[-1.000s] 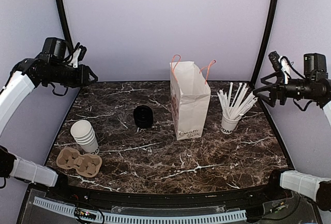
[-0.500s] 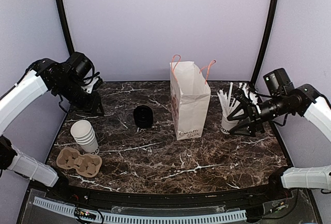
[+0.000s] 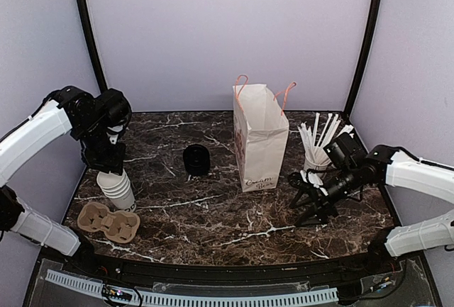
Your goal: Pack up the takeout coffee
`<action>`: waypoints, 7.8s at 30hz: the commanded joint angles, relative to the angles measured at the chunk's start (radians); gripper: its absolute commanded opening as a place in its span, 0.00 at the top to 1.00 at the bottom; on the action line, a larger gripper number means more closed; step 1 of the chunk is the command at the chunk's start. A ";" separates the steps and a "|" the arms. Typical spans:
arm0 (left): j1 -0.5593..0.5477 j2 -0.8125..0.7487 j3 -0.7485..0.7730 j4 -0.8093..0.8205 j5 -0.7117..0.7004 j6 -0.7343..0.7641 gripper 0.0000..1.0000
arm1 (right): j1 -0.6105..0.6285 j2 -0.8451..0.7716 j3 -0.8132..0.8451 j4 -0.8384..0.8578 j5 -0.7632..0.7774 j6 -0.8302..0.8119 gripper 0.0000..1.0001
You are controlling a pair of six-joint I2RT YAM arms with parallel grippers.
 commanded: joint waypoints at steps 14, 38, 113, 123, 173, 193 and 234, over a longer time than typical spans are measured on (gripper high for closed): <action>-0.004 0.079 -0.030 0.032 -0.015 0.047 0.68 | 0.004 0.024 -0.085 0.187 0.082 0.055 0.32; -0.004 0.105 -0.037 -0.007 0.011 0.072 0.86 | 0.004 0.035 -0.084 0.187 0.094 0.052 0.30; 0.096 0.557 0.626 0.243 0.104 0.358 1.00 | -0.082 0.001 -0.091 0.210 0.165 0.064 0.29; 0.091 0.625 0.676 0.142 -0.166 0.340 1.00 | -0.087 -0.010 -0.088 0.208 0.165 0.064 0.29; 0.111 0.425 0.497 0.240 0.097 0.259 1.00 | -0.152 -0.089 -0.099 0.209 0.169 0.060 0.27; 0.128 0.528 0.646 0.065 -0.148 0.213 1.00 | -0.155 -0.085 -0.099 0.205 0.168 0.057 0.27; 0.094 0.625 0.676 0.229 -0.399 0.313 1.00 | -0.163 -0.091 -0.103 0.206 0.174 0.057 0.26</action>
